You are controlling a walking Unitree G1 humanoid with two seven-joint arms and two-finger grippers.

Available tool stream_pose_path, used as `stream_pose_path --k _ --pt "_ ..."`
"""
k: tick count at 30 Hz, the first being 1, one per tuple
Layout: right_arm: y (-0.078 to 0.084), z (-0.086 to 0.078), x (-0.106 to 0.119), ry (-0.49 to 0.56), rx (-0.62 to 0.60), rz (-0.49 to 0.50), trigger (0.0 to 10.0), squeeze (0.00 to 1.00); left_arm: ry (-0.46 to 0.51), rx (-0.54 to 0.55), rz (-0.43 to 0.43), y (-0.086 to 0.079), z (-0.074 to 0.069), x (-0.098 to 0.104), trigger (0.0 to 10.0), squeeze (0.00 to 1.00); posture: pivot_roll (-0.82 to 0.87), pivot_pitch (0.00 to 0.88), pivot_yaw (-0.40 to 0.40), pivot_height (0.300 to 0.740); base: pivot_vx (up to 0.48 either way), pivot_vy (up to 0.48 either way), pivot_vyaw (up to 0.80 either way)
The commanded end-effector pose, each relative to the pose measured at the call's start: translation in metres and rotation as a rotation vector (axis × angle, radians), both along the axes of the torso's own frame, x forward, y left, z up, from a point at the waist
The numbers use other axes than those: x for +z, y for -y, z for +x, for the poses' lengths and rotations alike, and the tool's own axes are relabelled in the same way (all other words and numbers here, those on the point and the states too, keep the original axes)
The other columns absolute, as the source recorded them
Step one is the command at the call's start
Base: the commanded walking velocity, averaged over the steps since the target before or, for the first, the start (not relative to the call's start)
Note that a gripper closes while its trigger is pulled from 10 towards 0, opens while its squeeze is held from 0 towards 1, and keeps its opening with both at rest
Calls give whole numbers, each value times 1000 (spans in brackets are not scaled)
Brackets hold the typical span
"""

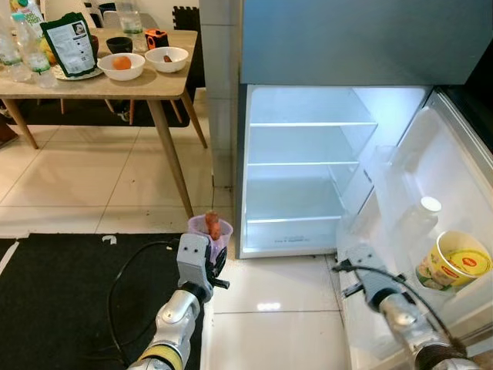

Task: Restocking fridge

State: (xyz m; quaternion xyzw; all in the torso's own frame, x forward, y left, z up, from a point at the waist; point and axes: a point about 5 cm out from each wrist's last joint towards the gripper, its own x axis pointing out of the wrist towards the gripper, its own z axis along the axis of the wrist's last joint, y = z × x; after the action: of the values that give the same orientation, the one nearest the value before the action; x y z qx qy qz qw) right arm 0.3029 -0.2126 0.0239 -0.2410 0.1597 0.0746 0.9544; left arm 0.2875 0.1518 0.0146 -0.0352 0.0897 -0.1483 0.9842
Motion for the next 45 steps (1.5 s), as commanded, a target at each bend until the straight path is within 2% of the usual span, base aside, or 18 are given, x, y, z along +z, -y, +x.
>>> stream_pose_path --k 1,5,8,10,11,13,16,18,19,22,25,28,31,32,33,34,41,45 --pt "9 -5 -5 -28 -39 -20 10000 0 3 5 15 -2 -4 -3 10000 0 -55 70 -61 740 0 0 0" --pt "31 -4 1 -13 -133 -119 10000 0 -18 28 31 -6 -8 -7 10000 0 -55 71 -61 740 0 0 0" --pt "40 -6 3 -14 -168 -133 10000 0 -25 40 41 -8 -9 -9 10000 0 -56 71 -62 740 0 0 0" --pt "56 -10 4 -22 -220 -167 10000 0 -41 59 54 -11 -12 -12 10000 0 -55 72 -66 740 0 0 0" --pt "56 -10 4 -22 -220 -167 10000 0 -41 59 54 -11 -12 -12 10000 0 -55 72 -66 740 0 0 0" --pt "77 -18 5 -34 -294 -210 10000 0 -62 79 71 -15 -16 -16 10000 0 -52 73 -62 740 0 0 0" --pt "86 -22 6 -40 -326 -225 10000 0 -69 85 77 -17 -17 -18 10000 0 -53 75 -60 740 0 0 0" --pt "101 -32 3 -68 -382 -244 10000 0 -89 93 91 -21 -21 -22 10000 0 -56 75 -57 740 0 0 0" --pt "103 -38 -1 -90 -391 -246 10000 0 -96 97 96 -22 -22 -23 10000 0 -58 75 -56 740 0 0 0" --pt "97 -46 -13 -137 -374 -224 10000 0 -103 102 103 -23 -23 -24 10000 0 -58 75 -56 740 0 0 0" --pt "74 -58 -36 -212 -310 -135 10000 0 -107 104 105 -23 -23 -24 10000 0 -59 76 -55 740 0 0 0" --pt "61 -66 -48 -258 -276 -91 10000 0 -108 104 106 -22 -23 -24 10000 0 -57 74 -55 740 0 0 0" --pt "26 -95 -79 -397 -172 -6 10000 0 -101 97 109 -19 -21 -23 10000 0 -56 76 -55 740 0 0 0" --pt "26 -95 -79 -397 -172 -6 10000 0 -101 97 109 -19 -21 -23 10000 0 -56 76 -55 740 0 0 0" --pt "12 -111 -92 -466 -151 43 10000 0 -96 92 115 -19 -20 -22 10000 0 -54 76 -49 740 0 0 0" --pt "8 -118 -96 -491 -149 60 10000 0 -91 89 130 -19 -19 -22 10000 0 -54 76 -49 740 0 0 0" --pt "-5 -137 -109 -582 -132 91 10000 0 -115 74 134 -21 -20 -24 10000 0 -46 73 -47 740 0 0 0" --pt "-4 -147 -113 -626 -126 89 10000 0 -155 111 188 -26 -29 -32 10000 0 -47 68 -48 740 0 0 0"
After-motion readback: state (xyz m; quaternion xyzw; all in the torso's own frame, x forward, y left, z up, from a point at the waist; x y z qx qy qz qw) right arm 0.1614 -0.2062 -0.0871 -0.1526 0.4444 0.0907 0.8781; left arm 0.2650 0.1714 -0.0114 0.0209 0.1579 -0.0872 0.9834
